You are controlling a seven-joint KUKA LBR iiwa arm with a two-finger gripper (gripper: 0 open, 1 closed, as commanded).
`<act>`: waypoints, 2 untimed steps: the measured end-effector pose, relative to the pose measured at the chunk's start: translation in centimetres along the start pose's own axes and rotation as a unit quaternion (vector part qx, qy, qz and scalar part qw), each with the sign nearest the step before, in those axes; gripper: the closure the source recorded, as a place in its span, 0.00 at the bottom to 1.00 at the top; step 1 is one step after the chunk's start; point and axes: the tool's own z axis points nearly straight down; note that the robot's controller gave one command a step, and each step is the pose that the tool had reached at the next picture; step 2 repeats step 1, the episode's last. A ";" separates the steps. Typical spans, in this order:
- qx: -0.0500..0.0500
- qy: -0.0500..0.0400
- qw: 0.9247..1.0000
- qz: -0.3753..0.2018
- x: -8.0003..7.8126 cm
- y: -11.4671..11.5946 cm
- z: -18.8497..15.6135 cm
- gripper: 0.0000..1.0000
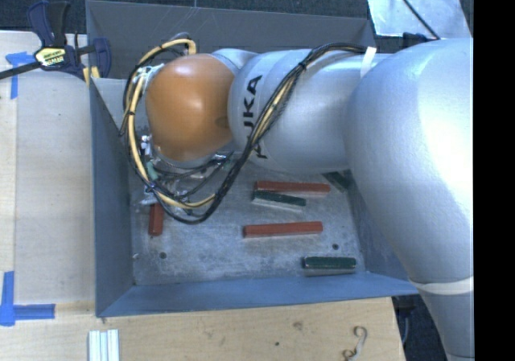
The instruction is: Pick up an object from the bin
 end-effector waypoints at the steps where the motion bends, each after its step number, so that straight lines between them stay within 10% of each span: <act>1: 0.001 -0.001 1.000 0.003 0.0 -0.1 -2.7 1.00; 2: 0.001 -0.001 1.000 0.003 0.0 -0.1 -2.7 1.00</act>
Offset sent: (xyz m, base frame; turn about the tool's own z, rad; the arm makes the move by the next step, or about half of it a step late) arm -0.0001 -0.0001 0.0263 0.0000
